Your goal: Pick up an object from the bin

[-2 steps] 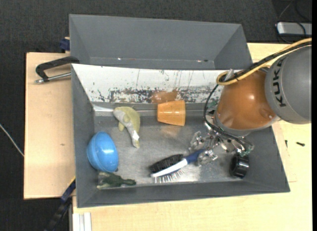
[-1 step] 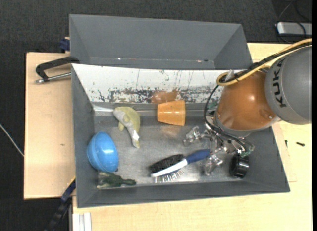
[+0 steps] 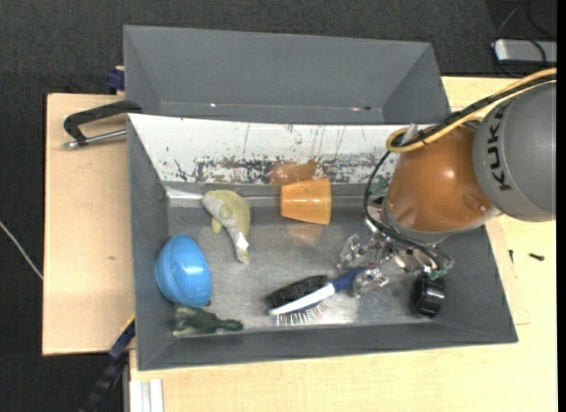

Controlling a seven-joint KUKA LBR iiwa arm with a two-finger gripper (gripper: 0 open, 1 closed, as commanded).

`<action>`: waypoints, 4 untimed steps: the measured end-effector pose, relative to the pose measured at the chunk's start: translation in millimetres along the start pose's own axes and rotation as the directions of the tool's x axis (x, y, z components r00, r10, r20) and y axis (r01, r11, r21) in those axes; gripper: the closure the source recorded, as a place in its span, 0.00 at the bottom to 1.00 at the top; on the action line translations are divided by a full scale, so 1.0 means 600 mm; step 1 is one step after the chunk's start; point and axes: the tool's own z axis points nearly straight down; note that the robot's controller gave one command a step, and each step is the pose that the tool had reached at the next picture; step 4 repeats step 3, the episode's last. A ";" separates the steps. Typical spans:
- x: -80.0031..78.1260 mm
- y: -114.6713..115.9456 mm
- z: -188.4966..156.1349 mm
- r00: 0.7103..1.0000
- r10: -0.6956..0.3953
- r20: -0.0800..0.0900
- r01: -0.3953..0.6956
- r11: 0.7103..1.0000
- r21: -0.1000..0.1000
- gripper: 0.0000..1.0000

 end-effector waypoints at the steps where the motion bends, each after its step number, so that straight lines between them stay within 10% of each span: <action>1: 0.000 -0.096 -0.191 0.951 -0.310 0.003 0.310 0.951 0.005 1.00; 2: -0.028 -0.203 -0.021 0.893 -0.450 -0.001 0.450 0.893 -0.003 1.00; 3: -0.049 -0.152 -0.245 0.842 -0.540 0.004 0.540 0.842 0.007 1.00; 4: -0.049 -0.152 -0.245 0.842 -0.540 0.004 0.540 0.842 0.007 1.00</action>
Offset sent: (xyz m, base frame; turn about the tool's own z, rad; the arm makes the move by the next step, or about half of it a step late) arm 0.0235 -0.0497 0.1113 -0.3189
